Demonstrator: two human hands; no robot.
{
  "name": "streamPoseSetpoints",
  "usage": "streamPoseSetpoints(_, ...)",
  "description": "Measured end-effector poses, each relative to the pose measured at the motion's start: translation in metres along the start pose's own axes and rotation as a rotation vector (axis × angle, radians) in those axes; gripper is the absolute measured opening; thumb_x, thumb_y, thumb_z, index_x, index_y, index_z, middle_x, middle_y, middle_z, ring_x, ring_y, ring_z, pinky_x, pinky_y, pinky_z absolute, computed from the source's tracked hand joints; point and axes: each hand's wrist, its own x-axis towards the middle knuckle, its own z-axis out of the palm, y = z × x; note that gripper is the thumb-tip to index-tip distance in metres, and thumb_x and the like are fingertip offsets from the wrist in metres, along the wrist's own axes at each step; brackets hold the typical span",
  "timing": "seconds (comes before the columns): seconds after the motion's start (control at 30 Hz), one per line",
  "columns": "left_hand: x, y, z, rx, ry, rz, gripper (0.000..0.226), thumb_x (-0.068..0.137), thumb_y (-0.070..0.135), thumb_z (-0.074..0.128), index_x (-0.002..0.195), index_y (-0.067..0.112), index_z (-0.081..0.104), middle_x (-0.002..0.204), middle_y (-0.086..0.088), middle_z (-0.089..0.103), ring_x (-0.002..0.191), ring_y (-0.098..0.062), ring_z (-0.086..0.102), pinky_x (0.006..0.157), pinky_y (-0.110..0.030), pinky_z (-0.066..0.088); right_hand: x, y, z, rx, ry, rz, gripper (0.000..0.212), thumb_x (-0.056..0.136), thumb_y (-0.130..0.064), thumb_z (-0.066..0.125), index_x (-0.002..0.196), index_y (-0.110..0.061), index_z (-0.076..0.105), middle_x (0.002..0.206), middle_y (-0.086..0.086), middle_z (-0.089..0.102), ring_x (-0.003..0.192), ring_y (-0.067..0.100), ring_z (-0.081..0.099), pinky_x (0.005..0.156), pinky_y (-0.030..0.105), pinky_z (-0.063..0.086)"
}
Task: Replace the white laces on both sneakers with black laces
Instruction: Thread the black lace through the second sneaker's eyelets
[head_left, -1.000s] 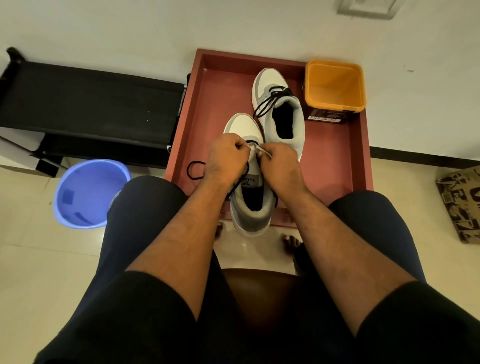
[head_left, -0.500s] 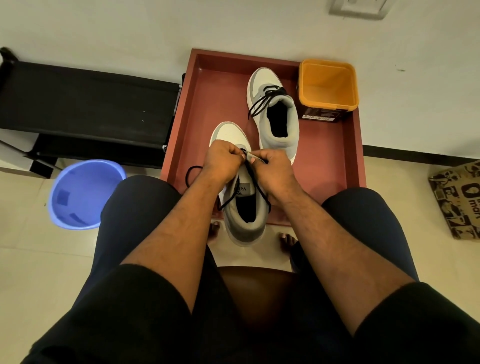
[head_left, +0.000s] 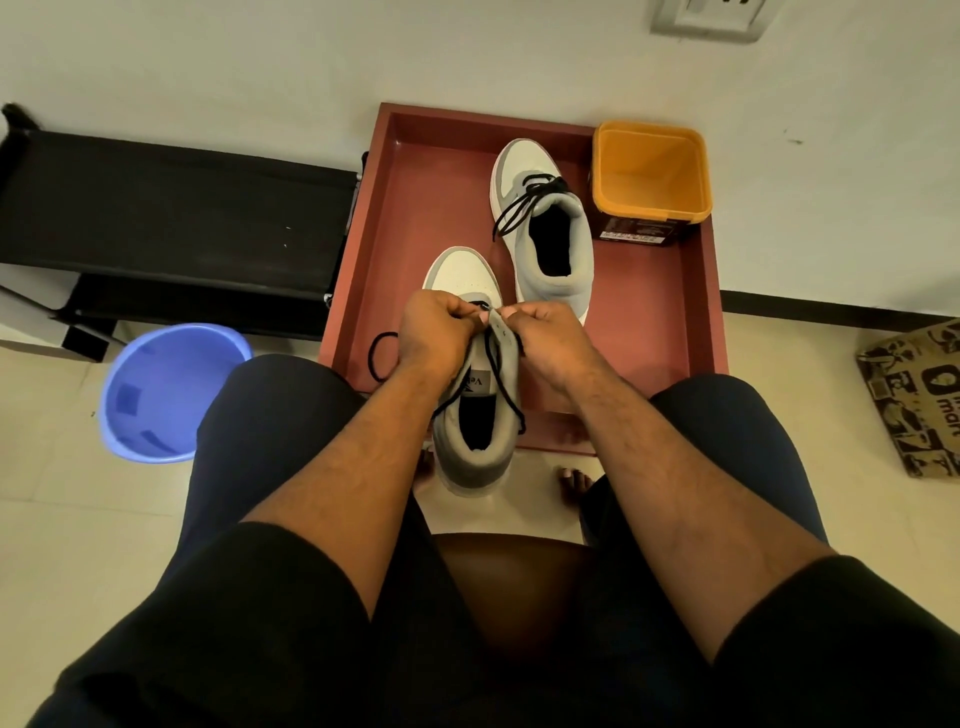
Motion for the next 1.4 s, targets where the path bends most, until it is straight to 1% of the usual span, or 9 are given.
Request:
streamPoseSetpoints(0.27, 0.009, 0.000, -0.001, 0.199, -0.156, 0.056, 0.023, 0.094, 0.021, 0.062, 0.078, 0.006, 0.070, 0.073, -0.012, 0.069, 0.064, -0.018, 0.057, 0.065, -0.034, 0.052, 0.007, 0.013, 0.002, 0.011, 0.045, -0.043, 0.013, 0.092, -0.009, 0.062, 0.092, -0.011, 0.075, 0.092, 0.008, 0.074, 0.088, 0.021, 0.070, 0.084, 0.038, 0.058)
streamPoseSetpoints(0.57, 0.007, -0.002, 0.000, 0.217, -0.169, 0.028, 0.045, 0.097, 0.029, 0.058, 0.057, 0.013, 0.046, 0.049, 0.002, 0.036, 0.045, -0.011, 0.027, 0.045, -0.025, 0.027, 0.016, 0.021, 0.005, 0.014, 0.132, -0.078, 0.006, 0.087, -0.014, 0.070, 0.093, -0.012, 0.072, 0.086, 0.004, 0.073, 0.084, 0.019, 0.070, 0.081, 0.035, 0.059)
streamPoseSetpoints(0.83, 0.008, 0.011, -0.011, 0.392, -0.205, 0.076, 0.031, 0.097, 0.019, 0.056, 0.067, 0.012, 0.059, 0.058, 0.000, 0.049, 0.054, -0.012, 0.042, 0.052, -0.026, 0.036, 0.009, 0.016, 0.008, -0.209, 0.252, -0.214, 0.015, 0.095, -0.008, 0.049, 0.088, -0.019, 0.056, 0.088, -0.002, 0.065, 0.086, 0.016, 0.063, 0.075, 0.024, 0.050)
streamPoseSetpoints(0.93, 0.008, 0.014, -0.020, 0.486, -0.229, 0.065, 0.015, 0.088, 0.021, 0.064, 0.099, 0.019, 0.073, 0.090, 0.003, 0.070, 0.084, -0.013, 0.063, 0.079, -0.032, 0.054, 0.004, 0.007, 0.009, -0.062, 0.281, -0.183, 0.018, 0.099, -0.012, 0.040, 0.087, -0.023, 0.048, 0.092, 0.006, 0.067, 0.088, 0.023, 0.067, 0.080, 0.042, 0.057)
streamPoseSetpoints(1.03, 0.000, 0.021, -0.030, 0.602, -0.289, 0.020, 0.031, 0.082, 0.035, 0.070, 0.112, 0.028, 0.068, 0.105, 0.007, 0.067, 0.099, -0.014, 0.060, 0.095, -0.041, 0.046, -0.011, -0.017, 0.008, 0.287, 0.291, -0.204, 0.019, 0.103, -0.011, 0.034, 0.091, -0.021, 0.045, 0.096, 0.009, 0.068, 0.090, 0.024, 0.068, 0.084, 0.038, 0.057)
streamPoseSetpoints(1.13, -0.009, 0.031, -0.033, 0.788, -0.241, 0.064, 0.036, 0.083, 0.037, 0.071, 0.118, 0.033, 0.062, 0.109, 0.009, 0.063, 0.103, -0.017, 0.056, 0.094, -0.039, 0.031, -0.024, -0.043, -0.010, 0.708, 0.254, -0.290, 0.018, 0.104, -0.013, 0.033, 0.094, -0.018, 0.046, 0.081, 0.008, 0.068, 0.076, 0.025, 0.067, 0.078, 0.038, 0.054)
streamPoseSetpoints(1.23, -0.019, 0.041, -0.032, 0.751, -0.193, 0.113, 0.036, 0.084, 0.030, 0.072, 0.119, 0.027, 0.063, 0.106, 0.002, 0.065, 0.097, -0.019, 0.062, 0.092, -0.041, 0.050, -0.022, -0.053, -0.050, 0.938, 0.354, -0.353, 0.013, 0.102, -0.012, 0.039, 0.096, -0.015, 0.049, 0.066, 0.003, 0.052, 0.057, 0.015, 0.050, 0.058, 0.030, 0.047)
streamPoseSetpoints(1.33, -0.031, 0.051, -0.030, 0.571, -0.238, 0.147, 0.031, 0.088, 0.018, 0.067, 0.119, 0.023, 0.064, 0.094, 0.001, 0.064, 0.086, -0.022, 0.066, 0.075, -0.035, 0.057, -0.014, -0.047, -0.081, 0.494, 0.564, -0.423, 0.006, 0.098, -0.018, 0.049, 0.095, -0.018, 0.055, 0.073, -0.001, 0.053, 0.061, 0.009, 0.047, 0.056, 0.023, 0.042)
streamPoseSetpoints(1.4, -0.038, 0.057, -0.028, 0.283, -0.324, 0.044, 0.035, 0.095, 0.007, 0.053, 0.126, 0.022, 0.059, 0.099, -0.007, 0.067, 0.079, -0.024, 0.067, 0.059, -0.035, 0.059, -0.013, -0.041, -0.080, 0.052, 0.505, -0.468, 0.006, 0.092, -0.023, 0.059, 0.096, -0.023, 0.062, 0.090, -0.004, 0.062, 0.078, 0.006, 0.055, 0.071, 0.019, 0.046)
